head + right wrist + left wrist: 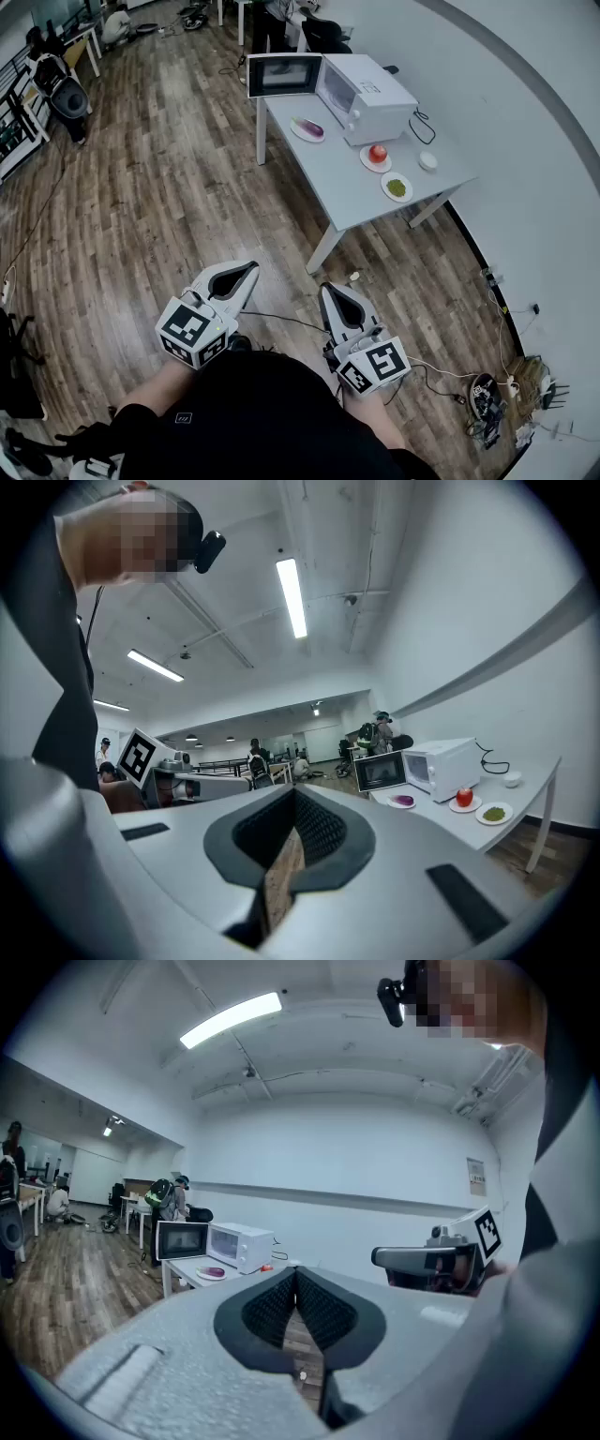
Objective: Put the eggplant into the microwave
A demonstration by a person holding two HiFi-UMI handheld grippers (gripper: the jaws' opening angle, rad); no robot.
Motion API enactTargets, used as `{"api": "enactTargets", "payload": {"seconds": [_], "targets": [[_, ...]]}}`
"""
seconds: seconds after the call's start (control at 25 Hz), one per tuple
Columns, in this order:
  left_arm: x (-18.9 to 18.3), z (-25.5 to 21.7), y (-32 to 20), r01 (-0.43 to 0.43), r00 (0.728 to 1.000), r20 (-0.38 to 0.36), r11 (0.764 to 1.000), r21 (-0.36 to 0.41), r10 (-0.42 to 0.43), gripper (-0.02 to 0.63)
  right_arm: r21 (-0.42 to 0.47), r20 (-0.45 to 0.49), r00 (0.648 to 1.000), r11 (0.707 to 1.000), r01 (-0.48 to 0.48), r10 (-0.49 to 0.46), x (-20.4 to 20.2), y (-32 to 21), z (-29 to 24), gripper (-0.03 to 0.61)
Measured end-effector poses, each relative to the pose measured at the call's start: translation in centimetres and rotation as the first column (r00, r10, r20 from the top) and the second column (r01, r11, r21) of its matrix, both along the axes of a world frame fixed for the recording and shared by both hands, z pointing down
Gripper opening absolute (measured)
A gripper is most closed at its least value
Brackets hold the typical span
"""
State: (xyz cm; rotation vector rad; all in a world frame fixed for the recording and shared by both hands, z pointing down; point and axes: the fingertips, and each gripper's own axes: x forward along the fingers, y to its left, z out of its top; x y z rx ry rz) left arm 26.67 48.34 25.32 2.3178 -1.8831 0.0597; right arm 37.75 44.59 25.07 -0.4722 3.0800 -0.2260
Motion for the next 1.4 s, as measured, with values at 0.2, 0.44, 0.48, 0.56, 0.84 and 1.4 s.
{"api": "enactTargets", "payload": {"seconds": [0.2, 0.44, 0.48, 0.56, 0.84, 1.4], "targets": [[0.6, 0.2, -0.5, 0.0, 1.0, 0.0, 1.0, -0.005, 0.0, 0.009, -0.011, 0.002, 1.0, 1.0, -0.001, 0.001, 0.6, -0.6, 0.4, 0.014], [1.8, 0.3, -0.5, 0.015, 1.0, 0.007, 1.0, -0.017, -0.015, 0.009, -0.067, 0.049, 0.999, 0.998, 0.016, -0.013, 2.3, -1.0, 0.5, 0.014], [2.2, 0.3, -0.4, 0.017, 1.0, 0.011, 1.0, -0.017, -0.017, 0.009, -0.073, 0.052, 0.999, 0.997, 0.021, -0.017, 2.6, -1.1, 0.6, 0.014], [2.9, 0.6, -0.1, 0.02, 1.0, 0.019, 1.0, -0.02, -0.019, 0.009, -0.08, 0.057, 0.998, 0.996, 0.033, -0.028, 3.2, -0.9, 0.9, 0.015], [3.8, 1.3, 0.8, 0.057, 0.998, 0.021, 0.998, -0.033, -0.057, 0.009, -0.07, 0.045, 0.997, 0.996, 0.058, -0.055, 4.7, 0.1, 1.3, 0.018], [-0.5, 2.2, -1.5, 0.104, 0.995, -0.002, 0.995, 0.001, -0.104, 0.009, -0.06, 0.012, 0.998, 0.996, 0.069, -0.069, 1.0, -2.7, 1.9, 0.02]]}}
